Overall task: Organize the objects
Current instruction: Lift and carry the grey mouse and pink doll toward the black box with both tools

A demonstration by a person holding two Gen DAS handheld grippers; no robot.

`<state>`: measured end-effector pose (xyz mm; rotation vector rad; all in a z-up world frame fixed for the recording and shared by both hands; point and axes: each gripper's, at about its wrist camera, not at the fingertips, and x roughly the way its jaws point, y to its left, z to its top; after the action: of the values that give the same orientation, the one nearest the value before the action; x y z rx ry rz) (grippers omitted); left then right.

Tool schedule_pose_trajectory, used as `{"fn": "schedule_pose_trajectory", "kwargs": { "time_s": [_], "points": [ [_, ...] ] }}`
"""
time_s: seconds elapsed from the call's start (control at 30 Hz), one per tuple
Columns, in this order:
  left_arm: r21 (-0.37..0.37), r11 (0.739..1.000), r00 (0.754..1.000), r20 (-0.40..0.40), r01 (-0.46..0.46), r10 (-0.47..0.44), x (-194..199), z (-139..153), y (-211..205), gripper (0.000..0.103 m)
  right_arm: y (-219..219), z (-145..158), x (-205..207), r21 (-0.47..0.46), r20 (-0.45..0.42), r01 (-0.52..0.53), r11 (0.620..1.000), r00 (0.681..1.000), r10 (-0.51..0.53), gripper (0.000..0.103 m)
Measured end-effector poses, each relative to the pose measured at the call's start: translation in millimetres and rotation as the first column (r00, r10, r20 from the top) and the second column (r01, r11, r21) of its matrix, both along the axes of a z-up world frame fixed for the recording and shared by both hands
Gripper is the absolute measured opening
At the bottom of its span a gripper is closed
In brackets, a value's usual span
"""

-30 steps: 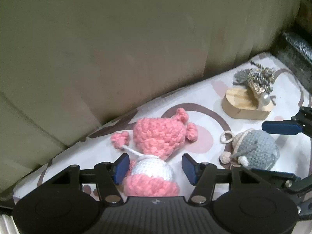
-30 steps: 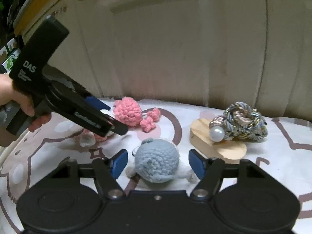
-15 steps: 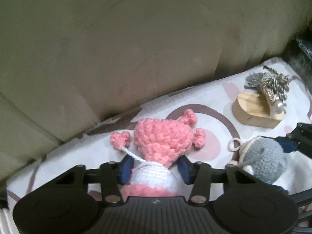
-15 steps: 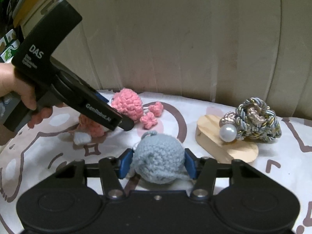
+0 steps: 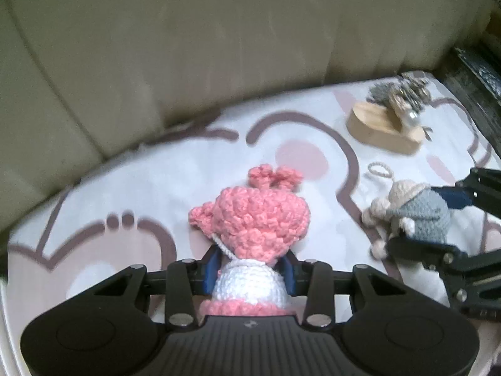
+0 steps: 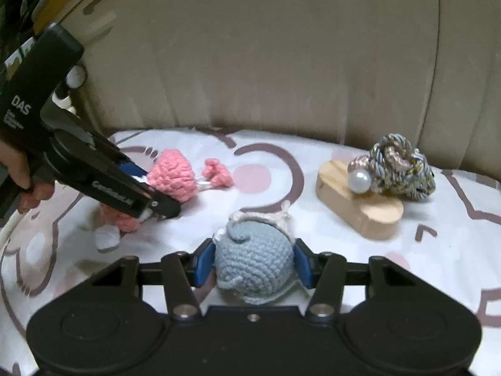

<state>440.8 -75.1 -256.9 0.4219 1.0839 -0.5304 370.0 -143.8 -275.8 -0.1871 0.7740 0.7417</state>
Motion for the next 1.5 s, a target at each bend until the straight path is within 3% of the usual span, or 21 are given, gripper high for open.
{"fn": "schedule_pose_trajectory", "kwargs": {
  "time_s": [0.4,0.7,1.5],
  "points": [
    [-0.025,0.993,0.994,0.002,-0.113,0.113,-55.5,7.2,38.3,0.041,-16.0,3.5,-40.3,-0.052,-0.005,-0.033,0.998,0.999,0.033,0.054],
    [-0.063,0.982,0.984,0.018,-0.178,0.179,-91.9,20.6,51.2,0.039,-35.6,24.8,-70.1,-0.073,0.017,-0.007,0.997,1.0,0.008,0.054],
    [-0.219,0.952,0.952,0.174,-0.212,0.252,-198.6,166.4,65.4,0.036,-68.9,167.9,-150.6,0.011,0.17,0.052,0.999,0.984,-0.053,0.054]
  ]
}}
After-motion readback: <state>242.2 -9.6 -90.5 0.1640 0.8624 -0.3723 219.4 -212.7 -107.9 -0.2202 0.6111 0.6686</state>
